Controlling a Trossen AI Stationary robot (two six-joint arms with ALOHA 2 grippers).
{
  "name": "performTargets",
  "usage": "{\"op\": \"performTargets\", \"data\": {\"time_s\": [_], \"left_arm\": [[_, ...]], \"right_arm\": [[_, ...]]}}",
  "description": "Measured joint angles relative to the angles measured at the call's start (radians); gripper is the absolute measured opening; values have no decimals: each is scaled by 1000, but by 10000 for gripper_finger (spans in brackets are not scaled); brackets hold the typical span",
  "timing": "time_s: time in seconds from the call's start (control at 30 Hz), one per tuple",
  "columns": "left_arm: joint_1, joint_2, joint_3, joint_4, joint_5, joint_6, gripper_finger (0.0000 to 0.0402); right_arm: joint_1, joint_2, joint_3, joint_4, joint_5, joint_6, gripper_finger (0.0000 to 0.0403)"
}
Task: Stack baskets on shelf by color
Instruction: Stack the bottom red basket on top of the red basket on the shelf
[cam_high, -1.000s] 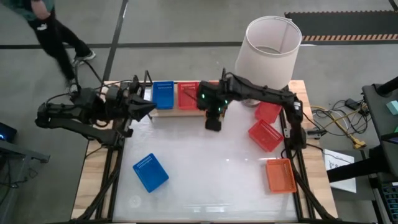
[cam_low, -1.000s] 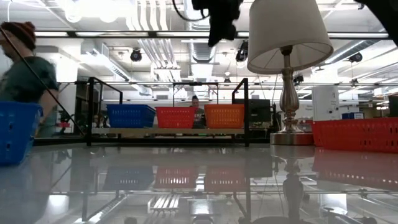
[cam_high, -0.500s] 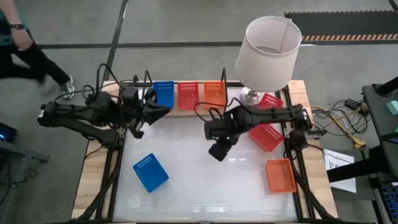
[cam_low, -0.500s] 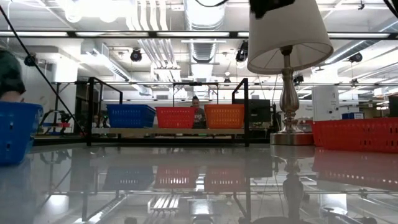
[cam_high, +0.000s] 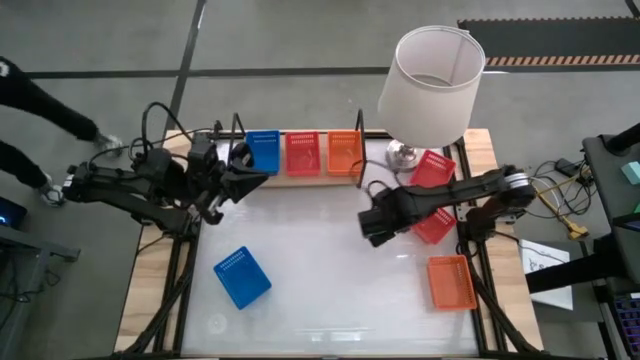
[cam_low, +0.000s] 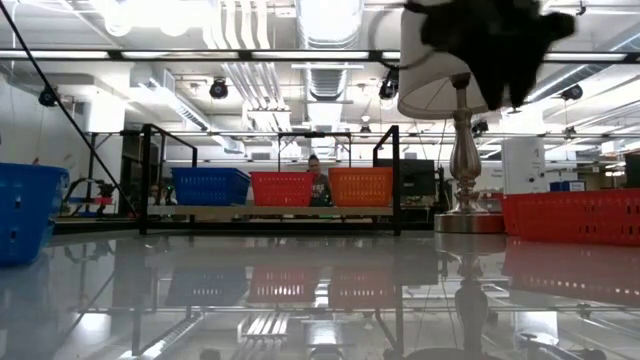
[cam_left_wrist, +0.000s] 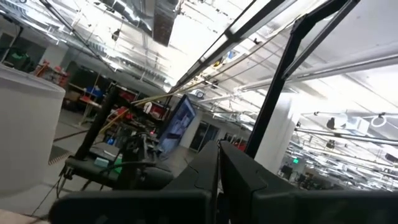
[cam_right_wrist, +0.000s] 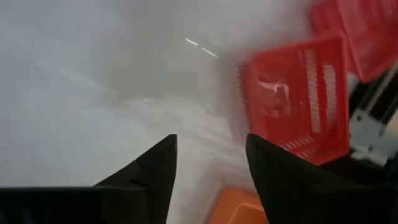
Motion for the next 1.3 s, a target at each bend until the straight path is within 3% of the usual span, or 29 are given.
{"op": "performTargets", "data": {"time_s": [0.1, 0.3, 0.5, 0.83, 1.13, 1.3], "left_arm": [[0, 0, 0, -1, 0, 0, 0], [1, 9, -2, -2, -15, 0, 0], [2, 9, -5, -2, -53, 1, 0], [2, 9, -7, -2, -67, 1, 0], [3, 9, -8, -2, -68, 10, 0], [3, 9, -9, -2, -68, 10, 0]], "right_arm": [[-14, -109, -163, 74, 13, 151, 188], [-27, -287, -443, 265, 158, 446, 187], [-48, -340, -614, 396, 240, 581, 187], [-135, -249, -671, 491, 318, 562, 187], [-166, -129, -671, 567, 312, 520, 185], [-157, -99, -670, 643, 253, 482, 155]]}}
